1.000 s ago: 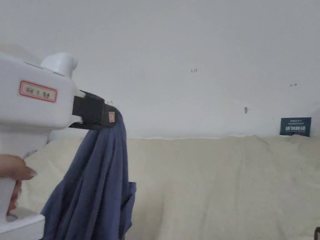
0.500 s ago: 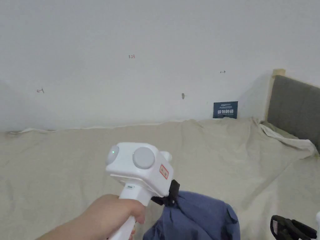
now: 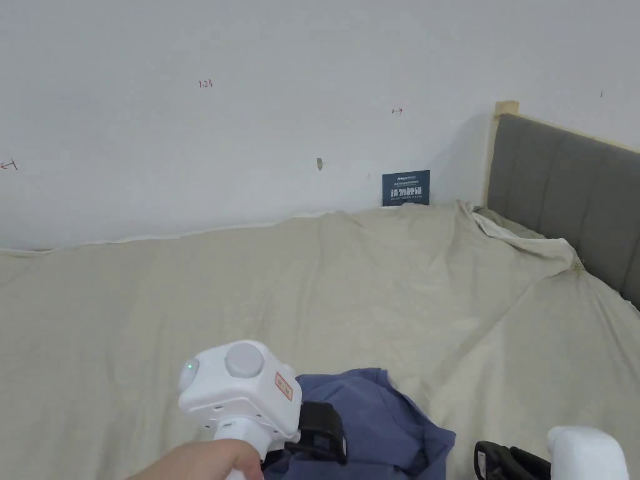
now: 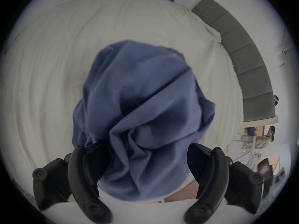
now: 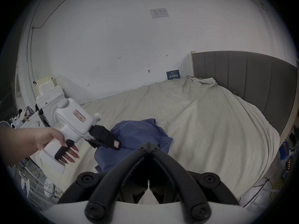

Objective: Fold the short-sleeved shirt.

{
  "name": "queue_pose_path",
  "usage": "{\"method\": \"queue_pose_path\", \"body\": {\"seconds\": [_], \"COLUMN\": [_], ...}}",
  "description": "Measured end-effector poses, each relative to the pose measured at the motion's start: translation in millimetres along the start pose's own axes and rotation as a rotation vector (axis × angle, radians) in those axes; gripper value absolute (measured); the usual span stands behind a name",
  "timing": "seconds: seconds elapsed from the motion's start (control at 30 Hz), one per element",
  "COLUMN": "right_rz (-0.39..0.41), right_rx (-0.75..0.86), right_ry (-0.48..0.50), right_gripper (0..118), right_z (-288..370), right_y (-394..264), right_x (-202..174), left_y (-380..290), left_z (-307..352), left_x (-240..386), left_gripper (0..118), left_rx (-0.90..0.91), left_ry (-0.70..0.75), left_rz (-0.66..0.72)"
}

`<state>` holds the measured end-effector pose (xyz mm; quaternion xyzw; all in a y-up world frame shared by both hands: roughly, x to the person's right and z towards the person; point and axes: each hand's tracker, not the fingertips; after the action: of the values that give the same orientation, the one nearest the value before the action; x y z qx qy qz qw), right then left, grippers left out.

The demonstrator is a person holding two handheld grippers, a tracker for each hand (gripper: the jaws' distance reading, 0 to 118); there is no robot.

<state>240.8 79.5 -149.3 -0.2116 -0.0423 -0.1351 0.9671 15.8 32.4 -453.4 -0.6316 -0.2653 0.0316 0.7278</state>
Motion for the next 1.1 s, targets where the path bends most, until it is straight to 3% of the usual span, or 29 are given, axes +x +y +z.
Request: {"method": "queue_pose_path", "body": {"seconds": [0.13, 0.33, 0.4, 0.43, 0.47, 0.5, 0.63, 0.7, 0.77, 0.8, 0.97, 1.1], "right_rz": [0.001, 0.02, 0.017, 0.021, 0.028, 0.036, 0.048, 0.045, 0.035, 0.033, 0.036, -0.033], "right_rx": [0.031, 0.089, 0.132, 0.155, 0.182, 0.206, 0.304, 0.352, 0.38, 0.384, 0.34, 0.249], "right_ry": [0.004, -0.004, -0.009, -0.014, -0.02, -0.027, -0.044, -0.06, -0.078, -0.085, -0.096, -0.044], "right_gripper": [0, 0, 0, 0, 0, 0, 0, 0, 0, 0, 0, 0], "right_z": [6.3, 19.7, 28.7, 33.4, 38.3, 41.8, 60.6, 69.3, 77.4, 79.1, 70.6, 59.6], "right_y": [7.8, 19.3, 19.9, 18.7, 16.9, 13.6, 3.1, -1.2, -0.4, 0.8, 9.2, 9.3], "right_x": [-0.5, -1.0, -3.8, -4.9, -6.0, -6.0, -6.4, -5.1, -5.7, -5.4, -0.5, 1.8], "left_y": [-21.8, -114.0, -149.8, -166.8, -185.4, -199.9, -259.6, -287.8, -301.9, -301.0, -262.5, -187.2], "left_z": [72.4, 167.2, 180.3, 185.6, 188.1, 187.9, 188.5, 192.8, 197.0, 198.8, 187.0, 116.6], "left_x": [-5.7, -42.4, -55.4, -62.2, -68.7, -75.1, -90.8, -84.9, -84.1, -86.3, -76.0, -77.0], "left_gripper": [102, 98, 76, 54, 10, 0, 0, 0, 0, 0, 0, 0], "left_rx": [0.184, 0.522, 0.622, 0.678, 0.724, 0.746, 0.94, 1.089, 1.14, 1.136, 0.957, 0.397], "left_ry": [0.046, 0.039, 0.065, 0.074, 0.085, 0.083, 0.14, 0.253, 0.193, 0.173, 0.35, 0.132], "left_rz": [-0.067, -0.047, -0.023, -0.014, 0.016, 0.042, 0.113, 0.107, 0.089, 0.079, -0.071, -0.025]}}
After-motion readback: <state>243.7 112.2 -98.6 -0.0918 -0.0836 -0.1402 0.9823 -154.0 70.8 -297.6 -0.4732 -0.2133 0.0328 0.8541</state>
